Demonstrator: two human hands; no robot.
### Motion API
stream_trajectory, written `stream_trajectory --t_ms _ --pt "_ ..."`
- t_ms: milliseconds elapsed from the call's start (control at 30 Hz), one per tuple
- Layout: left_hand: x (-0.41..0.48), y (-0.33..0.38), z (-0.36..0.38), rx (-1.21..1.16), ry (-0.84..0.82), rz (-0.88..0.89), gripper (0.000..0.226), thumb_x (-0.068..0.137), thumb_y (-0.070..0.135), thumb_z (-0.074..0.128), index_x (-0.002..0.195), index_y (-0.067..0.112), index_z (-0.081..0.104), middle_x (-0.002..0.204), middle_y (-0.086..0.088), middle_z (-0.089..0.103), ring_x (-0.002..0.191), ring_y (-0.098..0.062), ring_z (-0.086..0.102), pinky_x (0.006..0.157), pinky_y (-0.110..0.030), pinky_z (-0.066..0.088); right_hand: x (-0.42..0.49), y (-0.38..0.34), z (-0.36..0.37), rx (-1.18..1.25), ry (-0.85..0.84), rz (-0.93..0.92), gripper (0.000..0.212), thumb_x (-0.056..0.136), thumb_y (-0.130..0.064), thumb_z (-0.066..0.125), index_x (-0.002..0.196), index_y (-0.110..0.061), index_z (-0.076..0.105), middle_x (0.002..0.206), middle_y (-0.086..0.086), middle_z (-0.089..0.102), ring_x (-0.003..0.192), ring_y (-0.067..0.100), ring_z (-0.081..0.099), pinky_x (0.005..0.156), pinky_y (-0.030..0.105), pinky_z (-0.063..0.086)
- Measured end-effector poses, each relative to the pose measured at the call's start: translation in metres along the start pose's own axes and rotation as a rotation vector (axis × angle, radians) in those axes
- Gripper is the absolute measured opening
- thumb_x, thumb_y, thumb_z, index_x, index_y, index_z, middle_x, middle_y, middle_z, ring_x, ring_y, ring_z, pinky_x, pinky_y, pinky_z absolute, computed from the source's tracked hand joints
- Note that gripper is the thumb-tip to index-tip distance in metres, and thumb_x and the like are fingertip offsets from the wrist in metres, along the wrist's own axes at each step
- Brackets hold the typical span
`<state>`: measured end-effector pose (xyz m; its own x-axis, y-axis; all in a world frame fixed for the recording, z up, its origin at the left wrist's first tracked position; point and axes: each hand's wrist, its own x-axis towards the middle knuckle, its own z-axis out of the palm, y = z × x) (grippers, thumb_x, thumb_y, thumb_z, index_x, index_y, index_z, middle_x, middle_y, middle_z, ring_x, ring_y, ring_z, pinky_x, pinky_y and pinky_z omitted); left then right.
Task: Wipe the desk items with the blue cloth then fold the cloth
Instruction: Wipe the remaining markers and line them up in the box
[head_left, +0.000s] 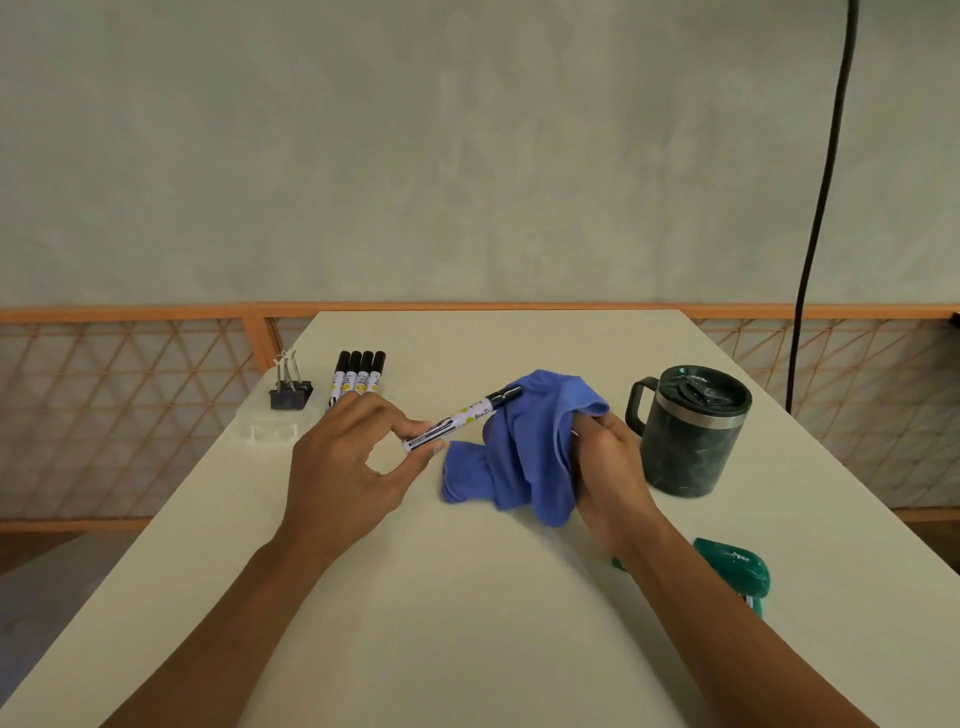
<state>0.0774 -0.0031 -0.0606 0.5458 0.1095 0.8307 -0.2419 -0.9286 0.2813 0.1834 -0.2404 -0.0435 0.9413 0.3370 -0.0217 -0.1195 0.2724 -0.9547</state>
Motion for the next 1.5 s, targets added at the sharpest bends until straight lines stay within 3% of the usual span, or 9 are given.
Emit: stream_trajectory --t_ms 200,333,533,633,767,1033,1167,1300,1500 --pt "-0.001 0.004 0.005 0.026 -0.015 0.119 0.017 0.09 0.029 0.089 0.091 0.016 0.078 0.089 0.007 0.067 0.08 -0.02 0.061 0.062 -0.038 0.05 -0.004 0.008 0.012 -0.253 -0.019 -0.212 0.032 0.101 -0.001 0.064 0.125 -0.023 0.069 0.108 -0.012 0.079 0.096 0.004 0.075 0.074 0.018 0.057" --pt "-0.003 0.007 0.008 0.024 -0.017 0.176 0.021 0.09 0.028 0.088 0.086 0.012 0.075 0.088 0.005 0.067 0.077 -0.023 0.062 0.059 -0.043 0.051 0.0 0.009 0.009 -0.236 0.075 -0.221 0.02 0.096 -0.004 0.074 0.113 -0.015 0.073 0.105 -0.004 0.081 0.096 0.012 0.078 0.079 0.023 0.06" --pt "0.001 0.004 0.007 0.021 0.038 0.133 0.021 0.089 0.029 0.091 0.086 0.015 0.076 0.09 0.007 0.069 0.078 -0.021 0.065 0.06 -0.041 0.051 0.003 0.006 0.007 -0.229 0.084 -0.258 0.032 0.094 0.017 0.056 0.105 -0.008 0.073 0.095 0.0 0.082 0.086 0.012 0.076 0.075 0.022 0.059" --pt "0.001 0.002 0.003 0.049 0.066 0.089 0.021 0.087 0.029 0.092 0.087 0.016 0.077 0.09 0.008 0.07 0.08 -0.02 0.064 0.063 -0.039 0.052 0.005 0.008 0.004 -0.189 0.092 -0.243 0.029 0.101 0.006 0.053 0.111 -0.013 0.073 0.1 0.007 0.079 0.088 0.023 0.072 0.082 0.037 0.059" --pt "0.001 -0.004 0.002 0.071 0.088 0.075 0.02 0.087 0.028 0.093 0.088 0.015 0.078 0.091 0.006 0.07 0.08 -0.02 0.064 0.068 -0.04 0.055 0.007 0.01 0.001 -0.128 0.057 -0.125 0.021 0.108 -0.022 0.056 0.115 -0.026 0.076 0.115 0.013 0.076 0.114 0.039 0.07 0.104 0.059 0.056" --pt "-0.001 0.003 0.007 0.091 0.031 0.155 0.022 0.09 0.037 0.089 0.089 0.017 0.079 0.093 0.008 0.07 0.081 -0.022 0.065 0.063 -0.041 0.054 0.004 0.014 0.008 -0.238 0.057 -0.195 0.022 0.101 -0.003 0.065 0.117 -0.018 0.072 0.102 -0.003 0.082 0.095 0.013 0.078 0.077 0.022 0.058" --pt "0.001 0.004 0.004 0.006 -0.035 0.012 0.037 0.083 0.06 0.086 0.106 0.031 0.083 0.099 0.015 0.07 0.088 -0.004 0.056 0.075 -0.027 0.052 0.005 0.008 0.004 -0.205 0.112 -0.243 0.027 0.097 0.009 0.06 0.112 -0.011 0.072 0.099 -0.001 0.082 0.091 0.014 0.078 0.072 0.021 0.058" --pt "0.001 0.002 0.004 -0.06 -0.071 -0.077 0.025 0.09 0.055 0.079 0.099 0.031 0.082 0.09 0.021 0.068 0.076 -0.011 0.056 0.068 -0.037 0.051 0.005 0.007 0.003 -0.171 0.111 -0.256 0.027 0.098 0.011 0.059 0.109 -0.01 0.072 0.095 -0.002 0.082 0.083 0.007 0.075 0.067 0.019 0.055" --pt "0.001 0.0 0.0 0.063 -0.047 -0.021 0.018 0.095 0.05 0.078 0.101 0.033 0.082 0.091 0.022 0.07 0.075 -0.004 0.051 0.066 -0.021 0.046 0.006 0.013 0.003 -0.095 0.025 -0.183 0.024 0.106 -0.002 0.056 0.12 -0.014 0.07 0.104 -0.002 0.079 0.094 0.017 0.073 0.083 0.032 0.06"
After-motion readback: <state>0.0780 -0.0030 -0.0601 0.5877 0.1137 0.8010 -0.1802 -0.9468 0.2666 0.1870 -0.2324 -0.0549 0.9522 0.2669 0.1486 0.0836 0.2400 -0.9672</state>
